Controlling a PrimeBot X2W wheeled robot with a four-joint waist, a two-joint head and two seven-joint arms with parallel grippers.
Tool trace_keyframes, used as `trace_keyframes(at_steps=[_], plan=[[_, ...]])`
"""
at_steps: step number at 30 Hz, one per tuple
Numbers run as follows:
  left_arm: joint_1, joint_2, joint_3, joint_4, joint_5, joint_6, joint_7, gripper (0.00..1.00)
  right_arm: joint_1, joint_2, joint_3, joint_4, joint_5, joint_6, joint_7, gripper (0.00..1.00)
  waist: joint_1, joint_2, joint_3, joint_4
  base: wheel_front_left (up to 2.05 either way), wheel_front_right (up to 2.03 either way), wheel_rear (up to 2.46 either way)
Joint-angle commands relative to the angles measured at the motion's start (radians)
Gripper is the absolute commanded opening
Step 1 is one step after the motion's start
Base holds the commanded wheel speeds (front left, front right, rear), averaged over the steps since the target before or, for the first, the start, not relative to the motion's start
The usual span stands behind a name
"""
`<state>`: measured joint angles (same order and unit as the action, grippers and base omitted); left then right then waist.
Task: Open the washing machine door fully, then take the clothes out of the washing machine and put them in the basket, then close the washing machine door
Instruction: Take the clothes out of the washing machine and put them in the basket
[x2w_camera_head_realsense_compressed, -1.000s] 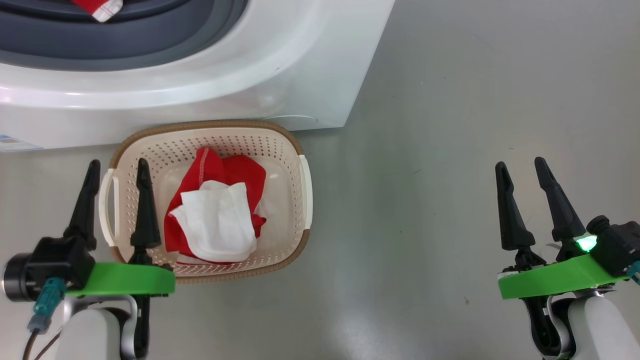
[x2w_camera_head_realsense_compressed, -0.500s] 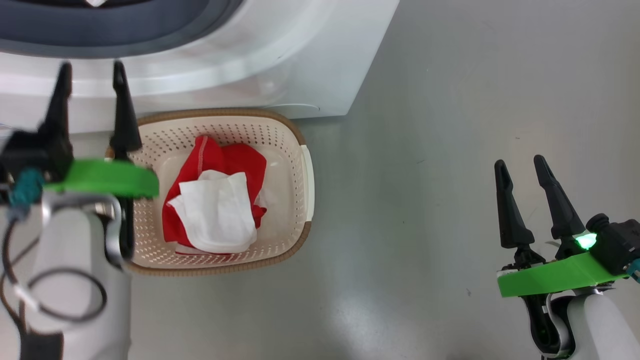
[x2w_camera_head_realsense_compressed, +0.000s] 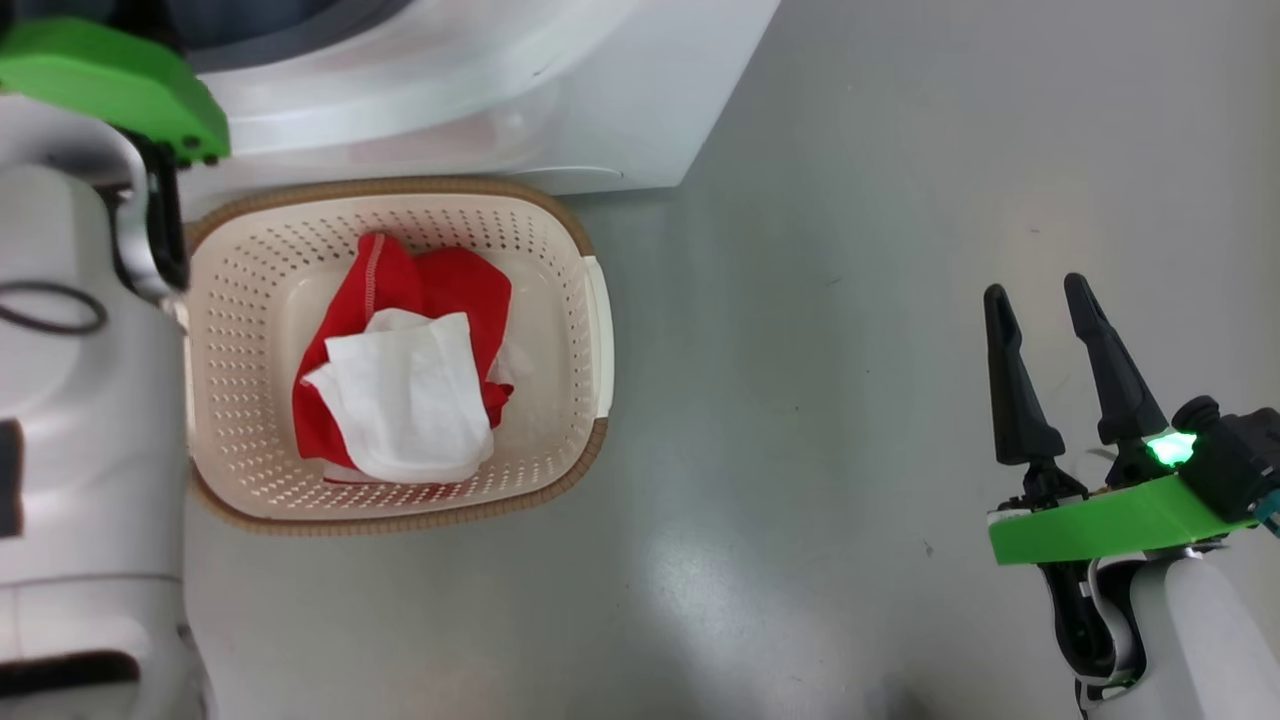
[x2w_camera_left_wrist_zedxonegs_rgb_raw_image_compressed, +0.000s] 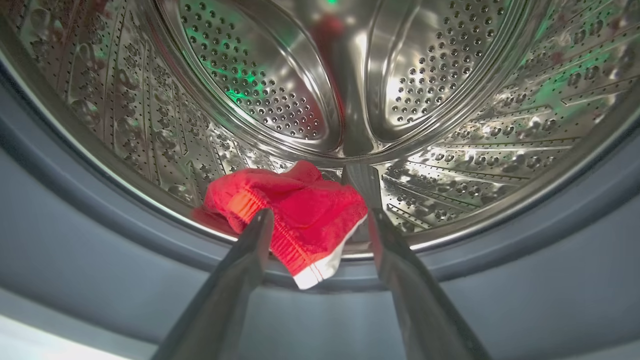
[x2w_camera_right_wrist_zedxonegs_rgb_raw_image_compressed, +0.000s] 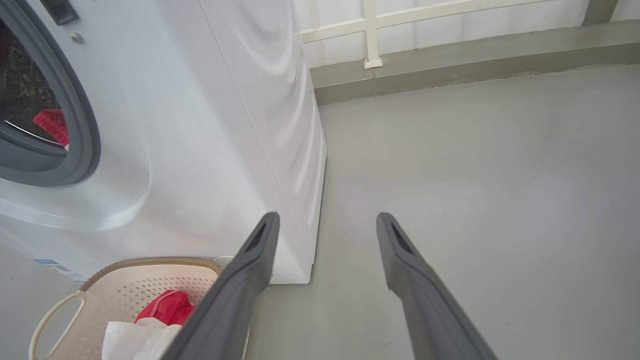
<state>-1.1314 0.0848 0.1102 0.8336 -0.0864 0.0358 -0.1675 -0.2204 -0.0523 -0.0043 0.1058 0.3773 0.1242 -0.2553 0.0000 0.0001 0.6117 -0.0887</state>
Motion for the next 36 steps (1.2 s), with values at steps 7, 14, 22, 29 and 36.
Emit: trace_keyframes(at_steps=[7, 14, 22, 29, 36], plan=[[-0.141, 0.097, 0.024, 0.163, -0.009, 0.037, 0.020, 1.00, -0.026, 0.001, 0.031, -0.024, 0.012, 0.007, -0.006, 1.00, 0.0000, -0.0001, 0.030, -0.032, 0.00, 0.00, 0.00], [-0.209, 0.136, 0.025, 0.274, -0.013, 0.055, 0.022, 1.00, -0.032, 0.002, 0.039, -0.024, 0.020, 0.007, -0.006, 1.00, 0.0000, -0.0001, 0.047, -0.048, 0.00, 0.00, 0.00], [-0.265, 0.167, 0.010, 0.365, -0.013, 0.055, 0.009, 1.00, -0.040, 0.002, 0.054, -0.025, 0.032, 0.007, -0.006, 1.00, 0.0000, -0.0001, 0.059, -0.070, 0.00, 0.00, 0.00], [-0.283, 0.187, -0.008, 0.397, -0.011, 0.041, -0.036, 0.71, -0.037, 0.002, 0.058, -0.026, 0.037, 0.007, -0.006, 1.00, 0.0000, -0.0001, 0.062, -0.082, 0.00, 0.00, 0.00], [-0.290, 0.191, -0.024, 0.409, -0.013, 0.029, -0.073, 0.00, -0.037, 0.002, 0.055, -0.026, 0.038, 0.007, -0.006, 1.00, 0.0000, -0.0001, 0.060, -0.082, 0.00, 0.00, 0.00]])
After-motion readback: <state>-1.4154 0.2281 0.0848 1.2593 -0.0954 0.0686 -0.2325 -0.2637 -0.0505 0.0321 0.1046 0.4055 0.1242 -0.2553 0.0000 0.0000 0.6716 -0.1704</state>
